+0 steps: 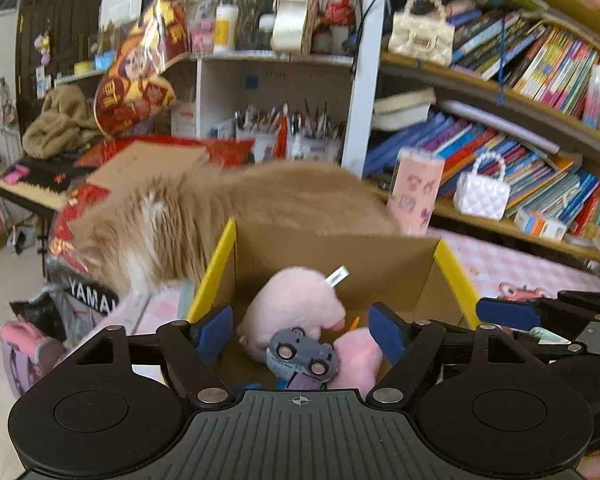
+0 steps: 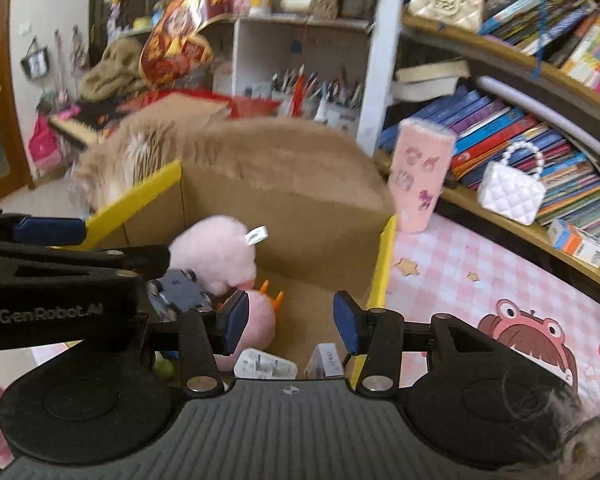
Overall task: Organize objects
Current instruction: 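Lower both items into the yellow box and open both grippers, then move both open grippers back toward the black clip and green stapler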
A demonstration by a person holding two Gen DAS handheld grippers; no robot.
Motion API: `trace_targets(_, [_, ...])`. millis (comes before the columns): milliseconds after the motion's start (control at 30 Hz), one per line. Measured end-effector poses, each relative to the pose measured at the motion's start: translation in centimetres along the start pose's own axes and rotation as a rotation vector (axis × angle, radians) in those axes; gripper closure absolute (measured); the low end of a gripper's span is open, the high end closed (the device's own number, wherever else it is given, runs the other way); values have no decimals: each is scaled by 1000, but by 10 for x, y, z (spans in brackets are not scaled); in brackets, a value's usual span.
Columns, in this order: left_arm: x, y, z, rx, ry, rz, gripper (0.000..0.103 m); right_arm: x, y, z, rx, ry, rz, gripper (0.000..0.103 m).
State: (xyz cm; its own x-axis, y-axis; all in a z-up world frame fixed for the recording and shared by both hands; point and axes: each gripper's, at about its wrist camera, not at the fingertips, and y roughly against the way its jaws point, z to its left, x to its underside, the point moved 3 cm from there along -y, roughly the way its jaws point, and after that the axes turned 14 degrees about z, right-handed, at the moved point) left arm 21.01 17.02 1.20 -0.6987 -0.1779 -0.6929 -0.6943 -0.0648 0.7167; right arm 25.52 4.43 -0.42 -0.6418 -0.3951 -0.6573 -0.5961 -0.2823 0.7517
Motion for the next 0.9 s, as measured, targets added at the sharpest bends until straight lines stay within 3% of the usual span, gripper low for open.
trace_targets(300, [21, 44, 12, 10, 10, -37, 22, 26, 49, 10, 15, -79, -57, 59])
trace_targets(900, [120, 84, 33, -19, -21, 98, 21, 133, 87, 65, 21, -121, 66, 58])
